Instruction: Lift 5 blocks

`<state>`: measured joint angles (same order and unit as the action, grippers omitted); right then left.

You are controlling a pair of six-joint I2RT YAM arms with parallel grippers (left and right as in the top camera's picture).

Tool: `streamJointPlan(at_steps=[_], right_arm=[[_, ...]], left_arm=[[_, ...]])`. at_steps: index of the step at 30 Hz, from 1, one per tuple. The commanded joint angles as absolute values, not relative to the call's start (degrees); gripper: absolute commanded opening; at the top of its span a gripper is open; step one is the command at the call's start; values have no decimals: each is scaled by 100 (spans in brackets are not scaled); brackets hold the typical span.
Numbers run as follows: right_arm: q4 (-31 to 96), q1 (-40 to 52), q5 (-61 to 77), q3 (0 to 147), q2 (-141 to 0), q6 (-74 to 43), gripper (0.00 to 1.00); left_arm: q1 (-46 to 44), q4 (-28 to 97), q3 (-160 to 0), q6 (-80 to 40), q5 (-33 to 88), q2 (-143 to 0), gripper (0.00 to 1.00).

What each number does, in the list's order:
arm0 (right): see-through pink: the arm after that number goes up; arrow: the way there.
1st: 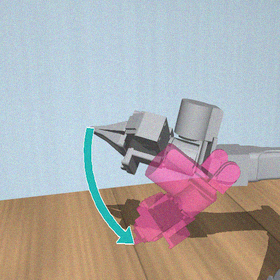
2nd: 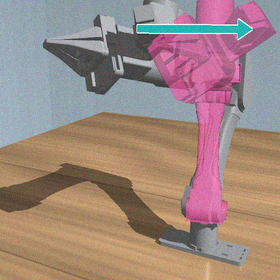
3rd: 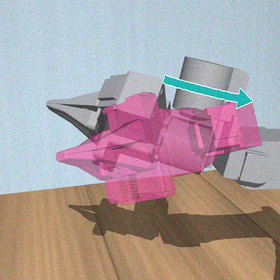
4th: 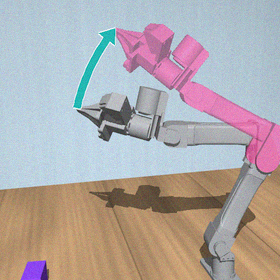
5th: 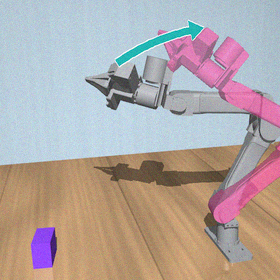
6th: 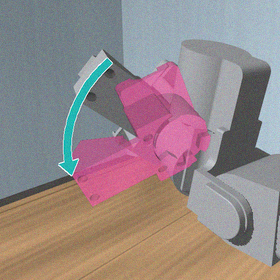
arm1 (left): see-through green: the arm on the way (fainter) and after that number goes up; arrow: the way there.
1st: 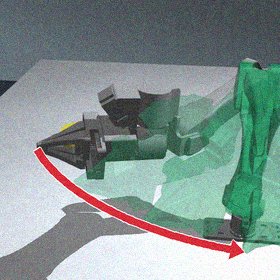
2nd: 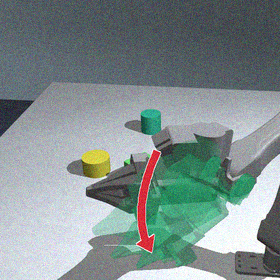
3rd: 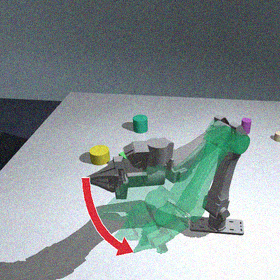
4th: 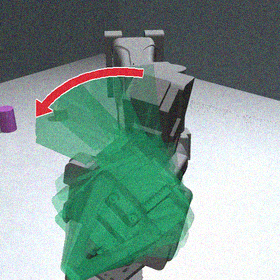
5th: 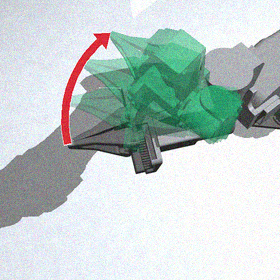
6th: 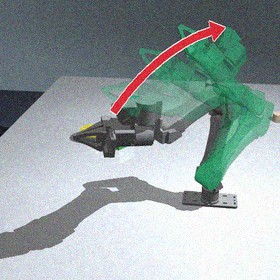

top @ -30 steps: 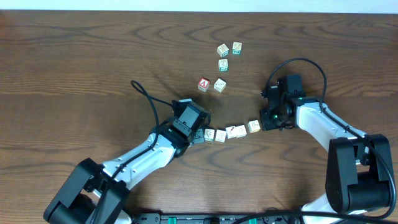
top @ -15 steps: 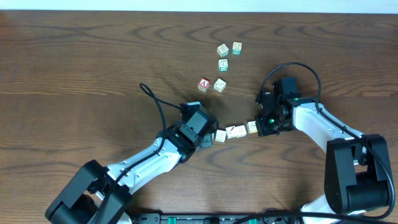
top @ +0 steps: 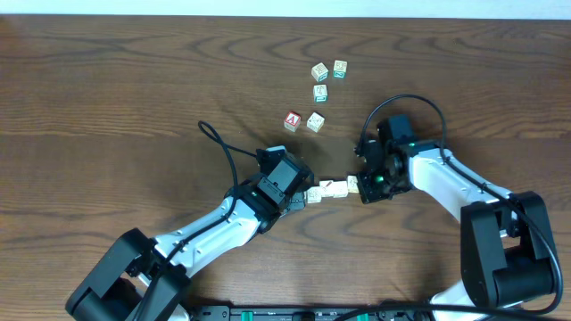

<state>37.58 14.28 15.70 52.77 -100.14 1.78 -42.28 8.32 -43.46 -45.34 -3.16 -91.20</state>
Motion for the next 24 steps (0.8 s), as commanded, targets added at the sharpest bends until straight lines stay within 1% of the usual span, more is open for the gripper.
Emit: streamJointPlan(at_steps=[1,7,14,20,24], right_arm=[[3811,1566,1369,5256,-10086,86,1],[3848,1575,1308,5253,-10084,89,1],[3802,1413,659,5256,-10086,-80,1],[3503,1146,589,5256,-10086,198,1],[3426,1081,742,5256,-10086,355,1]], left_arm=[[-4235,851,-4285,-4729,-349,-9203,8],[-4237,886,-4285,-4838,-349,-9251,8],[-4235,884,-4285,-4821,-395,-9253,8],[-4235,884,-4285,-4250,-416,-9255,9],[-4235,860,-4285,-4202,-460,-9262,11]])
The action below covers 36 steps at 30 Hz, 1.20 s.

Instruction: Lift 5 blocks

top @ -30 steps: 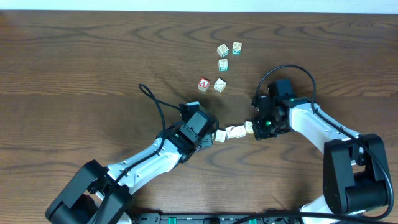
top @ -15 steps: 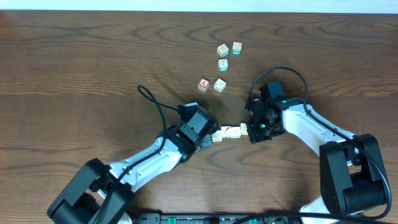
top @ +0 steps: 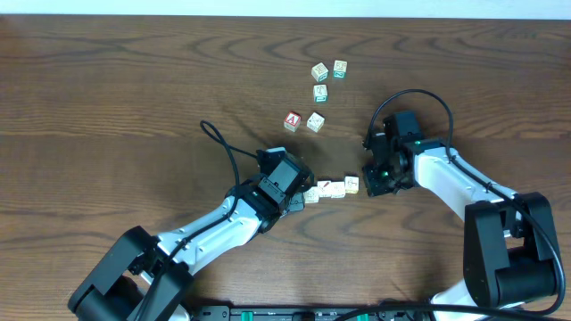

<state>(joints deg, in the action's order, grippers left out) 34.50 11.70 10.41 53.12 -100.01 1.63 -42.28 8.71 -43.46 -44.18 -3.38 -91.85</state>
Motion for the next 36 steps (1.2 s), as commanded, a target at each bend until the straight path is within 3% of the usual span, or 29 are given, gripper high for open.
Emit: streamJointPlan(at_steps=[1,16,25,36], right_arm=[[3420,1081,797,5256,-10084,381,1],[3301,1210,1485,5256,-10086,392,1],[3306,1212,1708,5256,-10084,349,1],[3389,1481,1835,5256,-10084,351,1]], left_arm=[[-4235,838,-4285,-4202,-458,-9262,12],[-4235,644,-4285,-4272,-346,-9607,14],[-4235,628,-4285,-3933,-290,-9607,8],[-4235,648,-4285,-3795,-213,-9612,8]])
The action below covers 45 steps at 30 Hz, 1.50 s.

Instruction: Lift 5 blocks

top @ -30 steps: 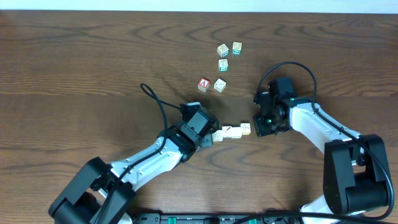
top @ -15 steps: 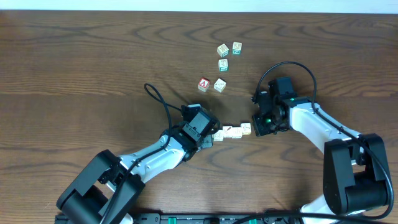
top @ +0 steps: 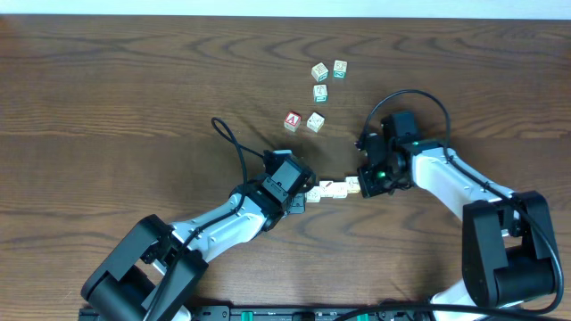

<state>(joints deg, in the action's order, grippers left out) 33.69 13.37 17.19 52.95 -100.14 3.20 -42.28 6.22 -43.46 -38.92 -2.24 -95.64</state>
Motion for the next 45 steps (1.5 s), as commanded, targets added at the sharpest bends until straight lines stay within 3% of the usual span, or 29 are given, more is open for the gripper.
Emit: streamJointPlan(at_steps=[1,18,32,45], right_arm=[[3387,1518,1826,5256,-10084,351,1],[3277,1448,91,5301,-10084,-276,1],[2912,1590,827,6141,-10086,-443,1],[2563,1811,1404,6176,-10154,-760,1]], left_arm=[[-4235,648,-4285,-3793,-211,-9612,8],[-4235,655,-4285,-3793,-200,-9612,8],[-4185,657,-4285,-3791,-462,-9612,7],[-3216,930,-4285,-3485,-454,-9612,8]])
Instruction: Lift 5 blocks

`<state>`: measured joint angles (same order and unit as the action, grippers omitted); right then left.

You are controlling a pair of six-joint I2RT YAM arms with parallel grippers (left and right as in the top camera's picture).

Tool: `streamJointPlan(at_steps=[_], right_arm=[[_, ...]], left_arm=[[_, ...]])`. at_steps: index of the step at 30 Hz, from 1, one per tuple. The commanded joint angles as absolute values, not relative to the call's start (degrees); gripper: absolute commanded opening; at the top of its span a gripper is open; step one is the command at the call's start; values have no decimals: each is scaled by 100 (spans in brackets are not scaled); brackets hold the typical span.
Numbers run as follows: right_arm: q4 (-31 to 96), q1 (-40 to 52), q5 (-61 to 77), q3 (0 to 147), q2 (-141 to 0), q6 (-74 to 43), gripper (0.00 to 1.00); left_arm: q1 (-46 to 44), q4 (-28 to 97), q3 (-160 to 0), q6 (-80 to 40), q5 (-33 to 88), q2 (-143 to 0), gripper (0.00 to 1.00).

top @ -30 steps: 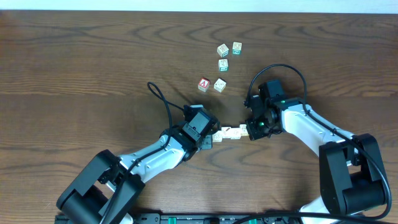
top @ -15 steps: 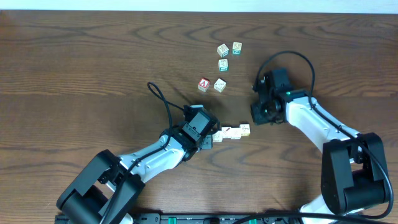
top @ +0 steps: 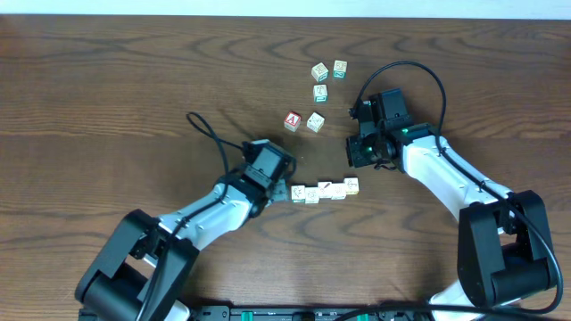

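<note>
A short row of several pale blocks (top: 326, 190) lies on the table, touched by neither gripper. My left gripper (top: 280, 188) sits just off the row's left end, its dark fingers too small to read. My right gripper (top: 356, 159) hangs above and to the right of the row's right end, clear of it, and its jaw state is not visible. Farther back lie loose blocks: a red-lettered block (top: 292, 121), a pale block (top: 315, 122), a green-marked block (top: 319, 92) and two more blocks (top: 329, 69).
The dark wooden table (top: 107, 80) stretches wide to the left and back. A black cable loop (top: 210, 134) trails from the left arm, and another cable (top: 410, 76) arcs over the right wrist. The loose blocks lie close to the right gripper's left.
Both grippers have drawn away from the row. The left one is now farther left, the right one farther back toward the loose blocks. The row lies free, slightly shifted left.
First both grippers pressed the row's ends between them. Then the right one stood slightly off the right end, and later it was against it again. Now both have backed off and the row lies on the table.
</note>
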<state>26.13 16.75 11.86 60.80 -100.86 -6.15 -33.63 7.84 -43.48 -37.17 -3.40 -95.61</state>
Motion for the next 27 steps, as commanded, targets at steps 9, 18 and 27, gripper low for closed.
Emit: streamJointPlan(at_steps=[9,18,27], right_arm=[[2130,2239,1400,6182,-10516,-1173,1],[2359,2287,1459,6182,-10650,-1262,1],[2744,2493,1616,6182,-10650,-1262,1]], left_arm=[[-2810,993,-4285,-3406,-456,-9612,8],[-2663,1041,-4285,-3406,-456,-9612,8],[-2663,1041,-4285,-3409,-454,-9612,8]])
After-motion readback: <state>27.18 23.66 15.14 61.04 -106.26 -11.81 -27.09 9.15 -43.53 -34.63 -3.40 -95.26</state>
